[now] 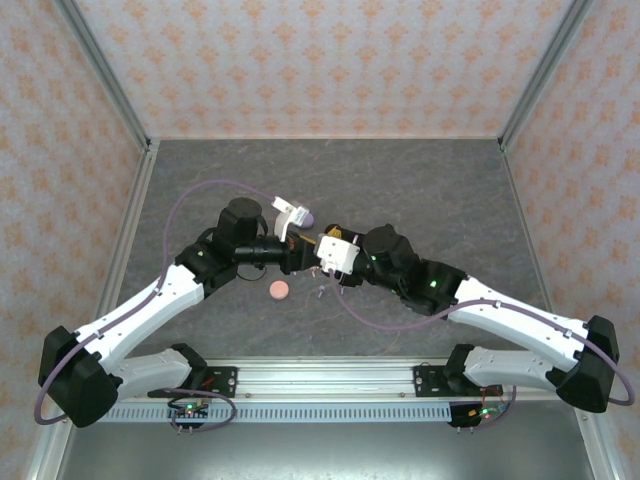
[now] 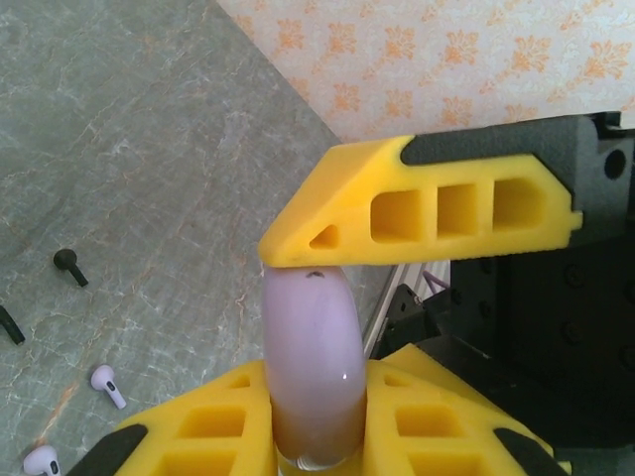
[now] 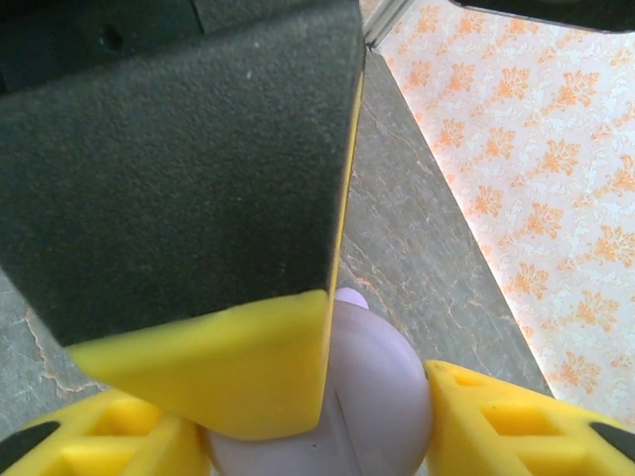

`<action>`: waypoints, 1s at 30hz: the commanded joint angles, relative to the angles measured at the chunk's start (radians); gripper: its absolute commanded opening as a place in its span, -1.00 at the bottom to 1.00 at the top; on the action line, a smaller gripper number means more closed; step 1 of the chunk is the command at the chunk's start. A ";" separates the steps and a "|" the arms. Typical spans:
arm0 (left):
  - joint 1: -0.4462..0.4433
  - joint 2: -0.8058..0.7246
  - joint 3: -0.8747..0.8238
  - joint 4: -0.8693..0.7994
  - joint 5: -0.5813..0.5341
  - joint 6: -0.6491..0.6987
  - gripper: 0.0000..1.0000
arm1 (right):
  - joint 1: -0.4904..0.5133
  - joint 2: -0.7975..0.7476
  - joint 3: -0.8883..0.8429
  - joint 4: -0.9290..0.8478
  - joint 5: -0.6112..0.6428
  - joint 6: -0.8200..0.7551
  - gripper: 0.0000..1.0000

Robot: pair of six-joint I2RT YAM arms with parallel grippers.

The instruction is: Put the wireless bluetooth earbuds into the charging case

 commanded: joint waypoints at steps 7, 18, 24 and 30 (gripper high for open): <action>-0.006 -0.051 -0.017 0.021 -0.073 0.110 -0.84 | -0.026 -0.089 0.003 -0.101 -0.067 0.097 0.69; -0.012 -0.222 -0.149 0.165 -0.119 0.388 -0.99 | -0.186 -0.327 -0.161 0.113 -0.361 0.412 0.97; -0.014 -0.260 -0.148 0.140 -0.111 0.462 -1.00 | -0.201 -0.283 -0.144 0.164 -0.397 0.480 0.94; -0.015 -0.257 -0.133 0.105 -0.099 0.493 -1.00 | -0.201 -0.198 -0.087 0.188 -0.389 0.492 0.91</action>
